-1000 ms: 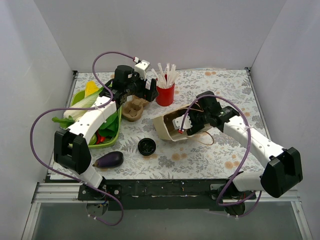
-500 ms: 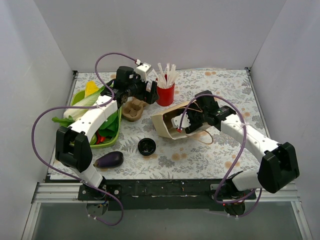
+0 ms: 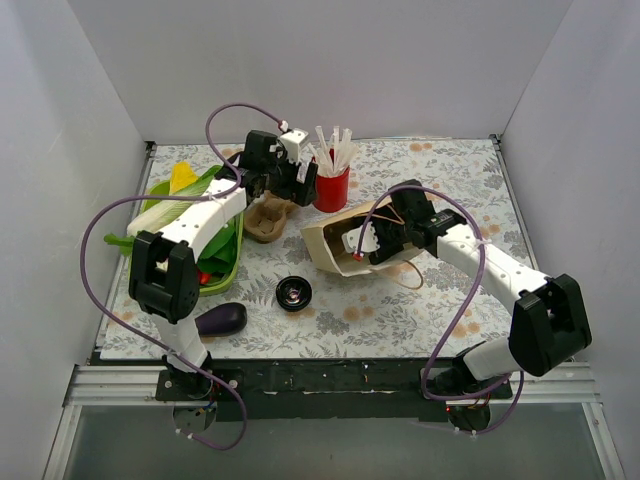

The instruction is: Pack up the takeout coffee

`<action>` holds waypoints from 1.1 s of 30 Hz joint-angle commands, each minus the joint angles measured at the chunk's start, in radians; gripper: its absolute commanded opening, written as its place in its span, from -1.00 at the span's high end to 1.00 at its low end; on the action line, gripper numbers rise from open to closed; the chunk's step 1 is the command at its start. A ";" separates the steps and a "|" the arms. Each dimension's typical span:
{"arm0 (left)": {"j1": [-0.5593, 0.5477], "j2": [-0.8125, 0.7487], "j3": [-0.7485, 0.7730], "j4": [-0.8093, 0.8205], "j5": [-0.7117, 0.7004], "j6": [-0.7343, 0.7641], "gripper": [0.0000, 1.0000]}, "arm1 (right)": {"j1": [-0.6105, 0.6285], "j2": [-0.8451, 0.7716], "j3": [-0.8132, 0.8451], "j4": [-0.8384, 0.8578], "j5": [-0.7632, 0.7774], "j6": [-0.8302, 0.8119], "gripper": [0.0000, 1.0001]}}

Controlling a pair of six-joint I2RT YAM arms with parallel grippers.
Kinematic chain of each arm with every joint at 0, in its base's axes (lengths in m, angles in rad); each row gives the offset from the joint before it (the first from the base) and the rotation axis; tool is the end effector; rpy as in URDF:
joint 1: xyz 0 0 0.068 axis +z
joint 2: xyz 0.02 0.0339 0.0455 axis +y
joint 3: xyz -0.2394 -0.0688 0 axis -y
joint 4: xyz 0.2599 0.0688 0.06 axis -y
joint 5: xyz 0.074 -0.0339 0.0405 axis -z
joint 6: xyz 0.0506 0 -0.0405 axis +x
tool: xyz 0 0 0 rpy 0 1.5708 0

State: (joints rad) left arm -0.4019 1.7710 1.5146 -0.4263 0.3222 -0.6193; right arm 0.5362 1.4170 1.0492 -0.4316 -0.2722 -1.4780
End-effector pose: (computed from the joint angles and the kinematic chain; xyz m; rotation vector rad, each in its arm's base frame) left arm 0.3884 -0.1825 0.2633 -0.0749 2.3729 -0.8859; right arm 0.2793 0.1818 0.2246 -2.0422 1.1374 -0.1451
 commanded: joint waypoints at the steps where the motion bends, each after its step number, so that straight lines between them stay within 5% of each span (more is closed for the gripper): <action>1: 0.006 0.028 0.036 -0.042 0.006 0.027 -0.83 | -0.007 0.014 0.037 0.044 -0.030 0.004 0.97; 22: 0.005 0.059 -0.025 -0.060 0.127 0.082 -0.76 | -0.013 -0.030 0.152 -0.076 -0.039 0.225 0.97; 33: 0.005 0.070 0.024 -0.156 0.386 0.066 -0.72 | 0.048 -0.018 0.359 -0.185 -0.004 0.416 0.97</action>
State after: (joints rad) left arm -0.4007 1.8450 1.4971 -0.5182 0.5663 -0.5579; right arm 0.5533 1.4269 1.3258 -0.5732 -0.2718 -1.1465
